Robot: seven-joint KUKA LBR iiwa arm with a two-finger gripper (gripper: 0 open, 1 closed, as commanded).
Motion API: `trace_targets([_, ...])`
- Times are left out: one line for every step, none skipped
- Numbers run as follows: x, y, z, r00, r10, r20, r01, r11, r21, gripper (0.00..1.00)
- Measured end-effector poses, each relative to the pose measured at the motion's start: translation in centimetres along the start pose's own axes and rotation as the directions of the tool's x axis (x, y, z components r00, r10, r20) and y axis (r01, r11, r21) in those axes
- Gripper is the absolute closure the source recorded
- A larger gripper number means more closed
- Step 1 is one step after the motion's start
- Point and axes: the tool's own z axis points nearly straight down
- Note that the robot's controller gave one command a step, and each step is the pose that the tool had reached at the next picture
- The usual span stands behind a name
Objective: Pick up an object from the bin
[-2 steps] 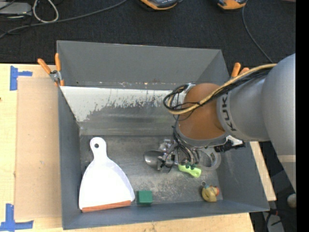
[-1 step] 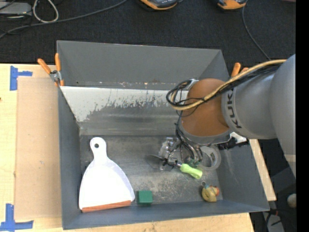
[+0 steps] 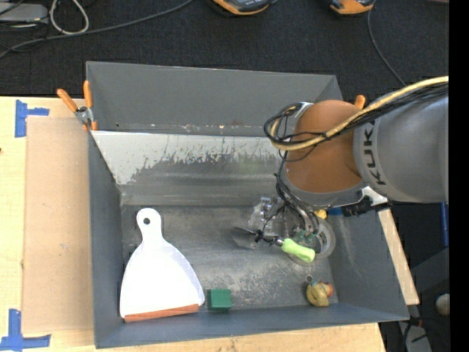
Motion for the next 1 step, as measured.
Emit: trace_targets([-0.05, 0.02, -2.74, 1.0, 0.0, 0.002, 0.0, 1.0, -0.001, 1.0])
